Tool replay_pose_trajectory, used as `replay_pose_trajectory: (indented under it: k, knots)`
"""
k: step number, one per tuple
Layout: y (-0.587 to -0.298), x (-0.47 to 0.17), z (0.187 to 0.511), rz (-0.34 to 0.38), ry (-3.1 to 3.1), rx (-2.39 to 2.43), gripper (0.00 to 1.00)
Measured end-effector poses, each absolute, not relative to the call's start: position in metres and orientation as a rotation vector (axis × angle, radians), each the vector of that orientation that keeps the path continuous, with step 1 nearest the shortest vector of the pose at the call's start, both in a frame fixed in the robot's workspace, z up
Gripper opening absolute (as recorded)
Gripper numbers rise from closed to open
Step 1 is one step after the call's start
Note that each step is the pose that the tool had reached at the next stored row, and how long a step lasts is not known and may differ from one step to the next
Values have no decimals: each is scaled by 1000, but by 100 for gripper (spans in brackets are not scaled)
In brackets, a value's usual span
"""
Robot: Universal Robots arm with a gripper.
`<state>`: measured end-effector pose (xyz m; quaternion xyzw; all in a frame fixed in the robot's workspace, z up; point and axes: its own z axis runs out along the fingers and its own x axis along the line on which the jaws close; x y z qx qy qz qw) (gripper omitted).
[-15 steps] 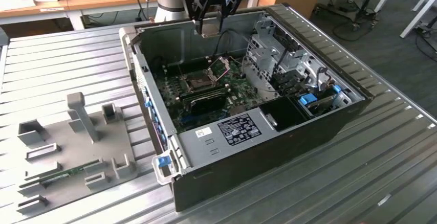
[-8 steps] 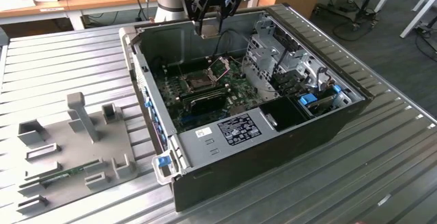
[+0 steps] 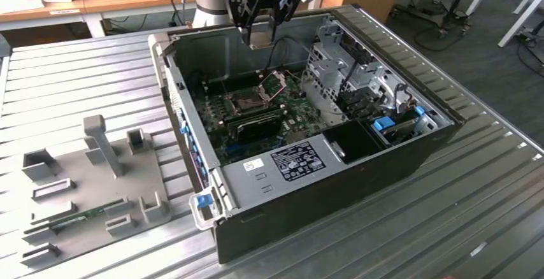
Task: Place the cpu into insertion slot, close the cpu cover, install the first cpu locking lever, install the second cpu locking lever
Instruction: 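Place the cpu into insertion slot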
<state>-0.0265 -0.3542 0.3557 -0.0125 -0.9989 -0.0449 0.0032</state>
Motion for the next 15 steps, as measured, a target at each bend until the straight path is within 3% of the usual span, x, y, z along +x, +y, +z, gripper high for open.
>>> replay_pose_trajectory:
  k: [15]
  knots:
    - [-354, -27, 354, -141, -3132, -39, 54]
